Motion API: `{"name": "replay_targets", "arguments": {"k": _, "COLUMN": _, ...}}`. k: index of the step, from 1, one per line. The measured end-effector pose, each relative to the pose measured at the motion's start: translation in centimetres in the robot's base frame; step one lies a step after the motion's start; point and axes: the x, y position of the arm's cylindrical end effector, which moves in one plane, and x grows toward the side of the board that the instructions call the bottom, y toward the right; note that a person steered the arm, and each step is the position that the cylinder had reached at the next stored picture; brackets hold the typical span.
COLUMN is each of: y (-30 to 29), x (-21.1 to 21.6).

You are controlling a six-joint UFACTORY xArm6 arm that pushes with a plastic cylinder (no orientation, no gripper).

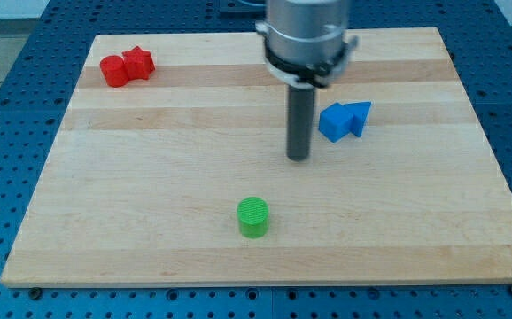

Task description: Move the green circle diagonally to the bottom left of the green star

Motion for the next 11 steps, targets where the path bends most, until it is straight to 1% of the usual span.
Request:
{"name": "replay_targets", "arguments": {"k": 1, "y": 6.9, "x": 4.5}}
{"name": "replay_targets", "arguments": {"k": 2, "y": 8.2, "x": 8.9}}
{"name": "replay_targets", "arguments": {"k": 3, "y": 5.6, "x": 13.0}}
{"name": "replay_targets", "arguments": {"k": 4, "y": 0.5, "x": 14.5}}
{"name": "replay_targets", "arguments": {"k": 5, "y": -5.3, "x": 13.0}}
{"name": "replay_targets", "arguments": {"k": 6, "y": -7.7, "x": 10.3}}
{"name": "replay_targets", "arguments": {"k": 7, "y": -7.8, "x": 7.5}}
{"name": "replay_targets", "arguments": {"k": 8, "y": -9.3, "x": 4.6}}
{"name": "replay_targets", "arguments": {"k": 9, "y": -11.9, "x": 4.1}}
{"name": "replay_targets", "arguments": {"k": 10, "y": -13.3, "x": 2.4}}
{"name": "replay_targets", "arguments": {"k": 11, "y": -13.1, "x": -0.9}}
